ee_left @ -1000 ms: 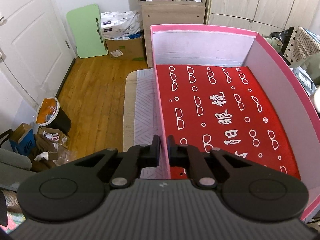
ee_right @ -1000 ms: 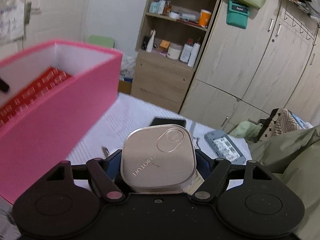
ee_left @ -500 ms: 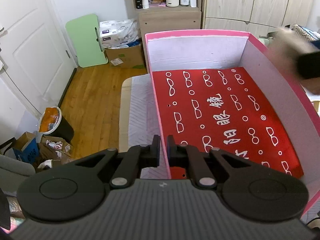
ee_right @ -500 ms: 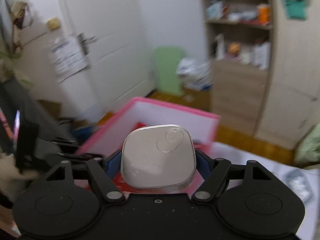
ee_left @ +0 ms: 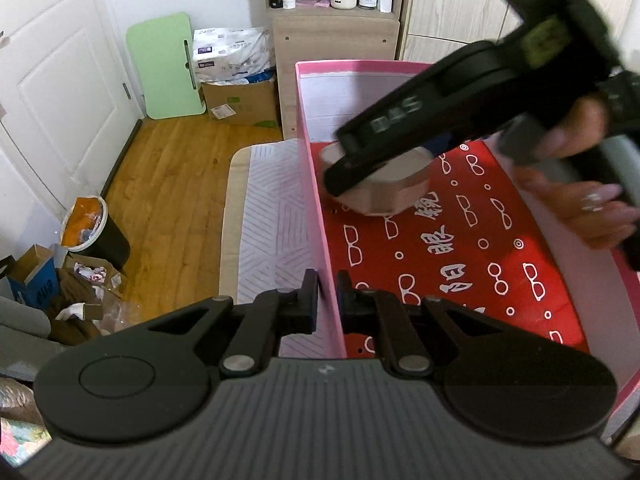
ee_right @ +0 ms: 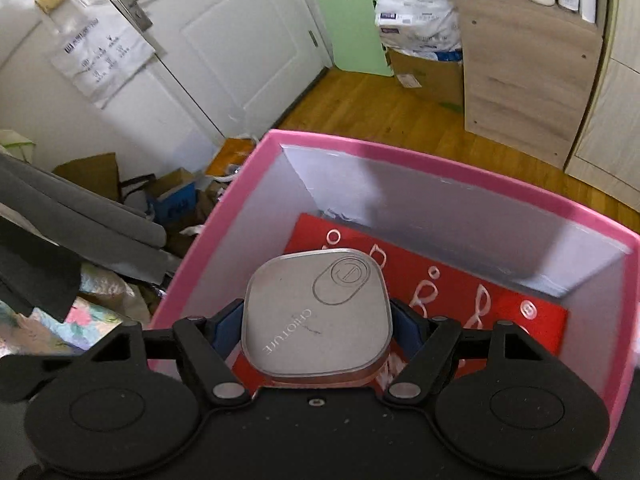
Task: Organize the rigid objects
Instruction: 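Carry the tracker into the pink box and release it from the right gripper, then grasp the white pocket wifi router with the right gripper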
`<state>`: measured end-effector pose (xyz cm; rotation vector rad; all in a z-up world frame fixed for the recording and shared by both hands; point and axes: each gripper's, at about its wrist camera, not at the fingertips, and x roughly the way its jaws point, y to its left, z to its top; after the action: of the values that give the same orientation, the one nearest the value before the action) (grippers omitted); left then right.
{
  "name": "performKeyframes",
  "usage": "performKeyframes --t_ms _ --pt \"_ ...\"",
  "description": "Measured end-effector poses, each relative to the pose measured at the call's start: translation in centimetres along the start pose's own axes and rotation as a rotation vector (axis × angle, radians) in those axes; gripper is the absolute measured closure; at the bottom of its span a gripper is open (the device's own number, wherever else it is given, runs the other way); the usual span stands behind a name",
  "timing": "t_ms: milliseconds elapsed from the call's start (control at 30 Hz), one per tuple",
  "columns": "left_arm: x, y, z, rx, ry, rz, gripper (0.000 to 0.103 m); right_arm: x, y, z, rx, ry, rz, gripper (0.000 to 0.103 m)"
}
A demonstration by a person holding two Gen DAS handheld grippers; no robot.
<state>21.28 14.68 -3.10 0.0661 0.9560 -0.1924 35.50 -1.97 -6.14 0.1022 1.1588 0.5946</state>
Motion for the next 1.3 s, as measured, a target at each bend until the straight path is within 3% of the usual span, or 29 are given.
performKeyframes --t_ms 367,467,533,833,1067,1300 --pt "0.2 0.0 0.2 -0.014 0.006 -0.010 0.094 3.0 -0.2 0.5 0.035 0.034 -0.014 0.022" --pt "0.2 0.2 0.2 -0.029 0.011 -0.025 0.094 2.9 0.3 0.5 -0.010 0.021 -0.016 0.020" --pt "0.1 0.2 0.1 -0.027 0.010 -0.020 0.094 1.9 0.4 0.8 -0.025 -0.006 -0.009 0.014" --pt "0.3 0.2 0.0 -0.031 0.011 -0.015 0.094 -7.8 1.2 -0.4 -0.092 -0.177 -0.005 0.014" --pt "0.3 0.2 0.2 -0.034 0.025 -0.017 0.094 -15.2 1.2 -5.3 -0.155 -0.264 -0.039 0.014" --pt "0.5 0.3 0.5 -0.044 0.044 -0.024 0.093 -19.1 -1.6 -12.6 -0.145 -0.389 -0.167 0.014"
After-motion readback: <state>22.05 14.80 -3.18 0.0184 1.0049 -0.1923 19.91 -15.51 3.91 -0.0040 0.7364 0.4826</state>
